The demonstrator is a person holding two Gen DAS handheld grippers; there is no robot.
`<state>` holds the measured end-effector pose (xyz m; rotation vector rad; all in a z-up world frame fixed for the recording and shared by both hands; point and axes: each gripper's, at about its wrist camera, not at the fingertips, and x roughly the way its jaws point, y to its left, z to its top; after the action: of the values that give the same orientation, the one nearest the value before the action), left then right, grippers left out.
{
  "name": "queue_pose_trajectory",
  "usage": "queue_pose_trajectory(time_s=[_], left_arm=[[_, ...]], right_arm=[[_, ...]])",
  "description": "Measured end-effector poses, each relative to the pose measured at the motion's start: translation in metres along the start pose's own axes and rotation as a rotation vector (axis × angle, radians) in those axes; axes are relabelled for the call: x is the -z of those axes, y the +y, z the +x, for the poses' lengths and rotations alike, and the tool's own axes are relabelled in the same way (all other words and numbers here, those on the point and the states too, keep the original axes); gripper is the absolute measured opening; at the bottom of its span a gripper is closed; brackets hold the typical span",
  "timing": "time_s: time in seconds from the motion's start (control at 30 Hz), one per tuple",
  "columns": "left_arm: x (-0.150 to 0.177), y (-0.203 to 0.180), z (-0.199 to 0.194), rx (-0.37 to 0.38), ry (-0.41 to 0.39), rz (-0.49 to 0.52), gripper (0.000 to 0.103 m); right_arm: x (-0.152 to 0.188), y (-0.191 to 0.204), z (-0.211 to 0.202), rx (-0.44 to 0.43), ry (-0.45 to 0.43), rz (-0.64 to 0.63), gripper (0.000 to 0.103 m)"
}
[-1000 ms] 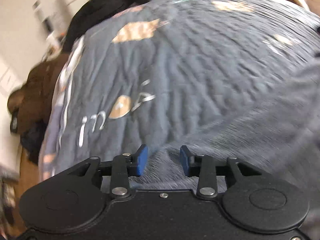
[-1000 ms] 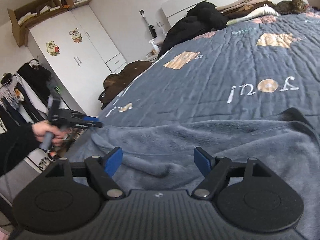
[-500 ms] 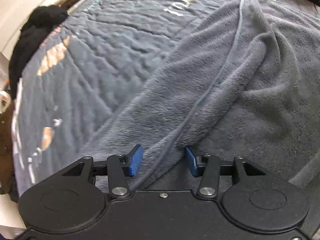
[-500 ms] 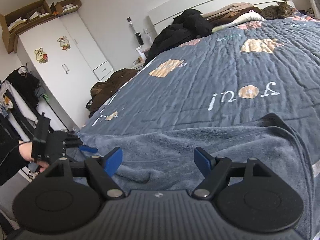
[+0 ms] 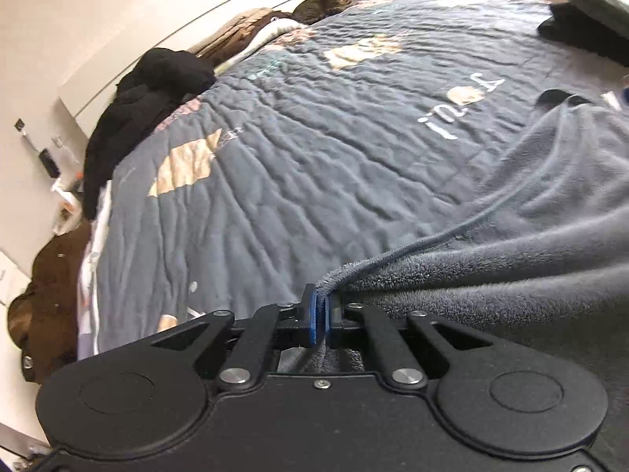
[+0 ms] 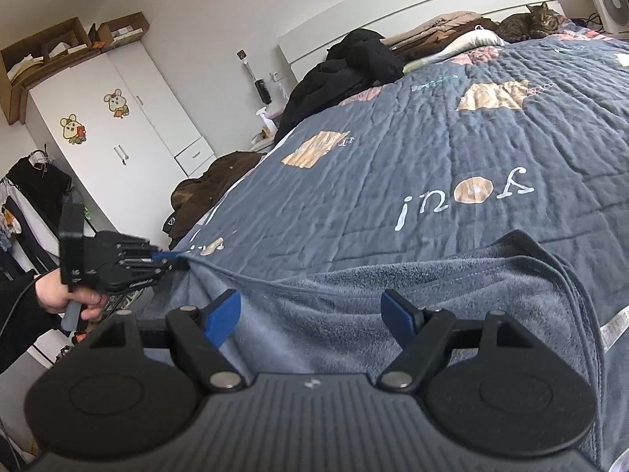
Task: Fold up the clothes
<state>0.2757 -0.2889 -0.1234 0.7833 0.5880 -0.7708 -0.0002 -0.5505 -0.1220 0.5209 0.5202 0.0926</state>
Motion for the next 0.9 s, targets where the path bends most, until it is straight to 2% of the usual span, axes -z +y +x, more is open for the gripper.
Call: queue_pose_trajectory(time_s=[0.07, 0.17, 0.23, 0.3, 0.37, 0.43, 0.53, 0.67, 0.77, 0.9], left_arm=[[0.001, -0.002, 0.021, -0.011, 0.063, 0.000, 0.007], [0.011, -0.015, 0.037, -0.019, 0.159, 0.057, 0.011], [0.015, -0.019, 0.033, 0.007, 0.190, 0.059, 0.034], [0.013, -0.016, 0.013, 0.086, 0.151, 0.022, 0.052], [0.003, -0.017, -0.010, 0.153, 0.083, -0.013, 0.060], [-0.011, -0.022, -0.027, 0.209, 0.018, -0.039, 0.061], [-0.041, -0.049, -0.031, 0.293, -0.049, -0.046, 0.061], [-0.070, -0.097, -0.006, 0.364, -0.061, -0.054, 0.060], [-0.091, -0.133, 0.013, 0.417, -0.070, -0.059, 0.049], [-0.118, -0.179, 0.038, 0.482, -0.079, -0.065, 0.047]], right_arm=[[0.000, 0.000, 0.001, 0.003, 0.001, 0.000, 0.078], [-0.001, -0.002, 0.000, 0.008, 0.002, 0.000, 0.078], [-0.003, -0.005, -0.005, 0.014, -0.009, 0.007, 0.078], [-0.007, -0.010, -0.011, 0.029, -0.027, 0.017, 0.078], [-0.014, -0.017, -0.022, 0.064, -0.057, 0.021, 0.078], [-0.020, -0.025, -0.034, 0.098, -0.093, 0.035, 0.078], [-0.027, -0.038, -0.050, 0.133, -0.124, 0.079, 0.078], [-0.033, -0.050, -0.068, 0.095, -0.125, 0.107, 0.078], [-0.034, -0.060, -0.081, 0.066, -0.108, 0.114, 0.078], [-0.034, -0.075, -0.102, 0.030, -0.107, 0.135, 0.078]])
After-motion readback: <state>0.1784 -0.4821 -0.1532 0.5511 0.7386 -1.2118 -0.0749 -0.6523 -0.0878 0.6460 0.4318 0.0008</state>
